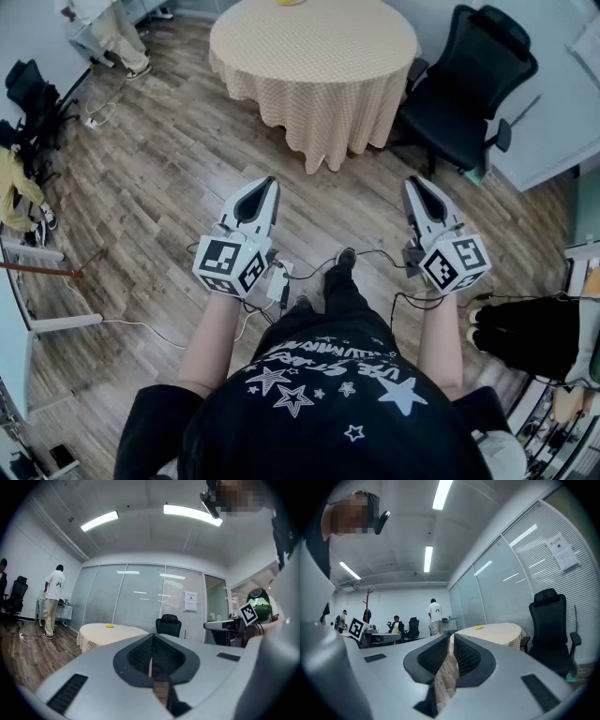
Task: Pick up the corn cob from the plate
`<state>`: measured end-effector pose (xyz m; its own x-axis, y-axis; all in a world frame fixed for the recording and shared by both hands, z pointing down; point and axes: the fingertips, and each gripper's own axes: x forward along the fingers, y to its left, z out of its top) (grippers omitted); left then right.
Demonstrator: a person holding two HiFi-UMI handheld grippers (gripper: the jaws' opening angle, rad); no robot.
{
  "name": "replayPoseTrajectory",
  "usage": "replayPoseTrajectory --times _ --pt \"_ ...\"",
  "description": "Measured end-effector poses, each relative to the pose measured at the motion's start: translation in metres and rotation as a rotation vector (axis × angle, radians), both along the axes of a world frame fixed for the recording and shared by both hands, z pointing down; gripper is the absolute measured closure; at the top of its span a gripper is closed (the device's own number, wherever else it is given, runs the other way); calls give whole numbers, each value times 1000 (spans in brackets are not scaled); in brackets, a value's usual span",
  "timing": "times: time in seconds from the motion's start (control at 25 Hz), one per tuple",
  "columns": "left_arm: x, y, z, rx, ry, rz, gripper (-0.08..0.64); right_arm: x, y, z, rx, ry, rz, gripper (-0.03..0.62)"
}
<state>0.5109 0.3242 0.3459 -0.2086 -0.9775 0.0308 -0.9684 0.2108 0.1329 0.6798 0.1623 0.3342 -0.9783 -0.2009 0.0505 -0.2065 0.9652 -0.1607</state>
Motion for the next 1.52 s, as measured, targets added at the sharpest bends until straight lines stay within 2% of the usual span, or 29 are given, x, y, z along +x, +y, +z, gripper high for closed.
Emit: replayPoseTrajectory --times 0.72,0.84,1.0,1.28,1.52 --pt "17 2 2 -8 -4 2 549 5 11 5 3 -4 -21 537" --pt "18 2 4 -7 3 2 549 8 8 0 -6 -54 -8 537" --pt "17 1 6 -5 15 1 549 11 0 -6 -67 -126 0 537" --pt "11 -21 11 -23 19 -11 549 0 -23 8 -70 -81 -16 537" --pt "-18 -56 23 -53 42 -60 549 -34 -61 21 -84 -51 -59 537"
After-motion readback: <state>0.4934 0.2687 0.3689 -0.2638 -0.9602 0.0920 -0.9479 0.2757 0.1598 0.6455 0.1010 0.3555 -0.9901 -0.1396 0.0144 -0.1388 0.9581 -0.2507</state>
